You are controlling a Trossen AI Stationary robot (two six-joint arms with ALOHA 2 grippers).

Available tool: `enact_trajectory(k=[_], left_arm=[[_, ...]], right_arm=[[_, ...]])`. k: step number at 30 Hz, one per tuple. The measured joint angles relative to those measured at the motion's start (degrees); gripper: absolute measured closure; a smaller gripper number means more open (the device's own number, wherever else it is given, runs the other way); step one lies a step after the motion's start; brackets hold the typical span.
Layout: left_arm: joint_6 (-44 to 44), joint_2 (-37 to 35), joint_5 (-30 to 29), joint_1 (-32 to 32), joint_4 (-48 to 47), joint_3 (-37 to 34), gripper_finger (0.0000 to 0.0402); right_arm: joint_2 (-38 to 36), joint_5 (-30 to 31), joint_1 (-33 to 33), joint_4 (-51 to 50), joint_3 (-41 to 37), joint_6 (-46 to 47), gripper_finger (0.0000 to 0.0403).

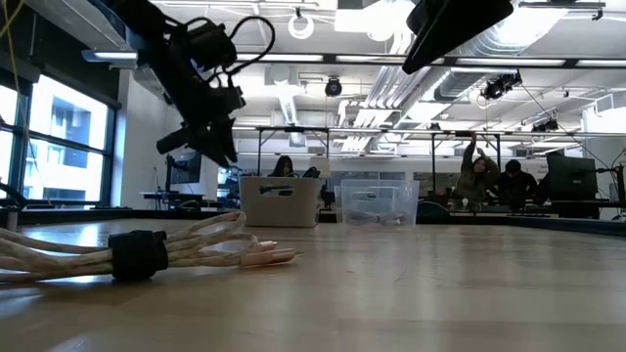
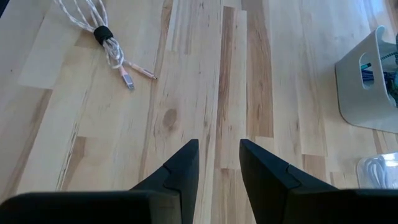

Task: Pick & Place USB Port
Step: Put the blue and black charger cable into the gray bin

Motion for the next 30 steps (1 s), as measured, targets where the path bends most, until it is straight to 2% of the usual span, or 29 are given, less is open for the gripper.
enact_trajectory(k=[8,13,20,30], left_arm=[[2.63,6.31,-0.58,-0.03,2.79,-0.15,0.0305],[3.6,9.03,-4.61,-0.03,6.19,-0.13,0.0305],[4.1,9.99,-8.46,-0.03,9.13,-0.13,0.0305],[4.51,10.0,-8.64,-0.03,10.17,-0.13,0.0305]], right_arm=[[0.0,0.24,0.0,0.07,0.0,-0.02,0.0295],[0.0,0.12,0.0,0.07,0.0,-0.01,0.0295],[0.0,0.19,0.0,0.11,0.0,-0.02,0.0295],[0.0,0.25,0.0,0.13,0.0,-0.02,0.0295]])
